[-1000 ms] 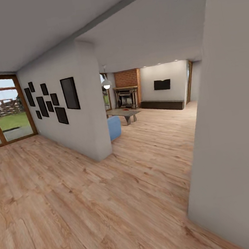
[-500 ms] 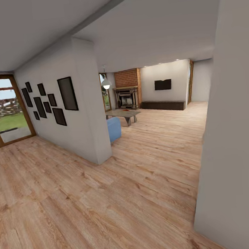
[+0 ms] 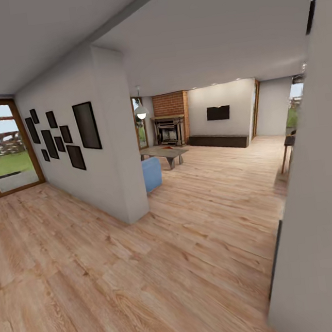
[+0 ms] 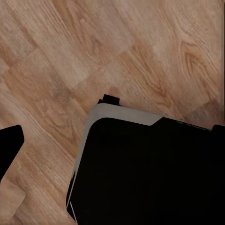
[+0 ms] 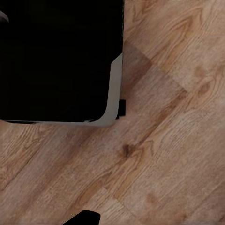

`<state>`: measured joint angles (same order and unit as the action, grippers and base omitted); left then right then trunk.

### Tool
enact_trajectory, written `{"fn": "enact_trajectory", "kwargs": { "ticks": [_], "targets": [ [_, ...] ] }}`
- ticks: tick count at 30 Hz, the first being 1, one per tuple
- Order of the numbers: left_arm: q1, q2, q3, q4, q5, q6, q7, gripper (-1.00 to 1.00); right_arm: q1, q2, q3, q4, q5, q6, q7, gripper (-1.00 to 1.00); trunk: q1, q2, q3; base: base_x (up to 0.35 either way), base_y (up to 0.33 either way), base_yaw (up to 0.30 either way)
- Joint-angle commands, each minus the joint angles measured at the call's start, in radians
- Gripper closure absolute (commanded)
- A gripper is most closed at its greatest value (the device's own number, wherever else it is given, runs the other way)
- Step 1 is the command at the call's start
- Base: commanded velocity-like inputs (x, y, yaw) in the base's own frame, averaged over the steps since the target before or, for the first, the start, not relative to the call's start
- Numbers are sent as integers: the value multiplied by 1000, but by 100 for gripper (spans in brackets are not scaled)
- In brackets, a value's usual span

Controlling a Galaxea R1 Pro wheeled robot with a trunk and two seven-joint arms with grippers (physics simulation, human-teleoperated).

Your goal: Move the two storage containers from the living room to the garage. In the garage, place one container on the floor and stack the other container on top of it (either order is fine).

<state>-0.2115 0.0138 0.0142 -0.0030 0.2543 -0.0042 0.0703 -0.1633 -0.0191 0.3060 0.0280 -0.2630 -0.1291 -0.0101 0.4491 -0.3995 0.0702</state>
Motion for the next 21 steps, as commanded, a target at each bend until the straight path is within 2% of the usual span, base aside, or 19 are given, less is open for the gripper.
{"fn": "enact_trajectory", "kwargs": {
  "ticks": [1, 21],
  "targets": [
    [0, 0, 1, 0, 3, 0, 2, -100, -1, 1, 8, 3, -9, -6, -1, -100, 1, -1, 0, 322, 0, 0],
    [0, 2, 1, 0, 3, 0, 2, -100, -1, 2, 9, 3, -8, -5, -1, -100, 1, -1, 0, 322, 0, 0]
  ]
}}
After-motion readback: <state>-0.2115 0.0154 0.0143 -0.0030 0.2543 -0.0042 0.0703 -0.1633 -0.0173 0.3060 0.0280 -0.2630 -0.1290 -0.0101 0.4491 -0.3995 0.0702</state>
